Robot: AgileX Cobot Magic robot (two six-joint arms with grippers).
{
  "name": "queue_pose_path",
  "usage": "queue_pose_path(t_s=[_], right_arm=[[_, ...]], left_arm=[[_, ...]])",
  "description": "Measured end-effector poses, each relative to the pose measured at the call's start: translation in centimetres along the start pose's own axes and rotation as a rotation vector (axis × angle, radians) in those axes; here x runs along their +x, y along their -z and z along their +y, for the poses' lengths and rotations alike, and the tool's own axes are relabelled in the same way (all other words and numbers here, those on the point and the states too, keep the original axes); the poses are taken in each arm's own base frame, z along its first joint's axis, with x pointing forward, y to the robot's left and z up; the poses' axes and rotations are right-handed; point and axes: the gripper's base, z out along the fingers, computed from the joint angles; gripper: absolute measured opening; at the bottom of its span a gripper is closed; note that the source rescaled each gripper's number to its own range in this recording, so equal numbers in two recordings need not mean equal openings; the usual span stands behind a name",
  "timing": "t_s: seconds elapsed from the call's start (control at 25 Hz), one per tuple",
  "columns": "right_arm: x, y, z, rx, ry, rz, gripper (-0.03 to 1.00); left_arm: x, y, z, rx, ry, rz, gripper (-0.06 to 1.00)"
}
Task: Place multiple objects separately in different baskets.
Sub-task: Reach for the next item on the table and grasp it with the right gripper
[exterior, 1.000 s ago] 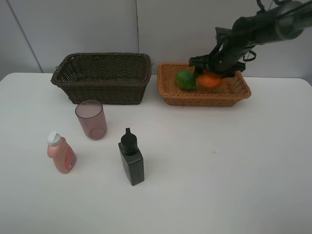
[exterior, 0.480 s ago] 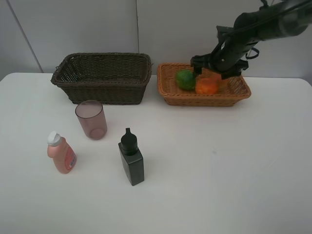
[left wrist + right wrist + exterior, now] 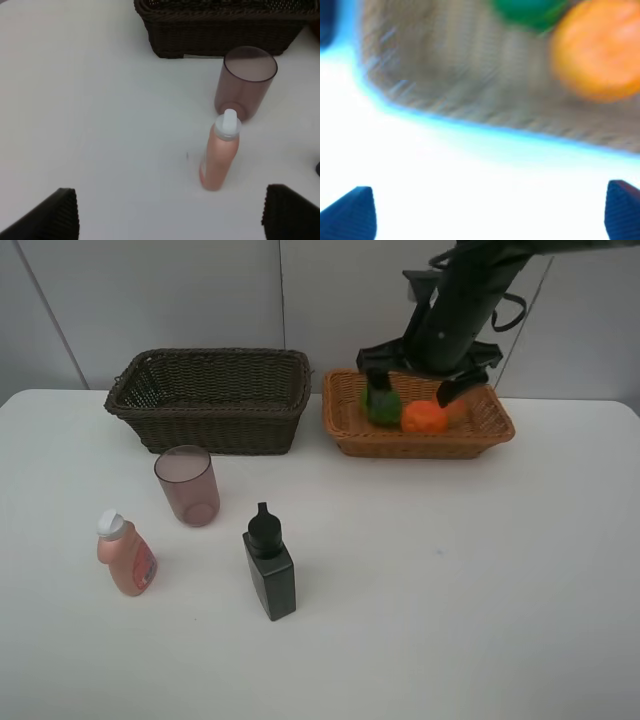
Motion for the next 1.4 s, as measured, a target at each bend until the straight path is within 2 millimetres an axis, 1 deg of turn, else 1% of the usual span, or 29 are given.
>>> queue_pose_path(t_s=[0.12,0.24,0.4,0.64,0.8,0.96,1.2,1.28,1.4], right_arm=[[1.6,1.4,3.2,-0.023,0.074,0.059,0.97],[3.3,3.0,5.9,-0.037,0.15,0.097,0.97],[5.5,4.6,9.0,-0.051,0.243,0.14,0.97],[8.1,5.8,12.6,-0.079,0.311,0.17,0.97],[9.4,6.3,14.3,-0.096,0.328,0.174,0.97],[10.3,6.6,15.5,-0.102,0.323,0.179,0.97],[11.4,7.0,17.4,-0.145,0.291,0.139,0.97],[11.4,6.7,17.8,-0.154,0.285,0.13,0.97],[11.4,5.4,18.2,-0.142,0.278,0.142,0.97]], left_arm=[[0.0,0.0,0.0,0.0,0.0,0.0,0.96],[0.0,0.0,0.0,0.0,0.0,0.0,0.96],[0.0,0.0,0.0,0.0,0.0,0.0,0.96],[0.0,0.0,0.0,0.0,0.0,0.0,0.96],[0.0,0.0,0.0,0.0,0.0,0.0,0.96],[0.0,0.0,0.0,0.0,0.0,0.0,0.96],[0.0,0.0,0.0,0.0,0.0,0.0,0.96],[0.0,0.0,0.0,0.0,0.0,0.0,0.96],[0.0,0.0,0.0,0.0,0.0,0.0,0.96]])
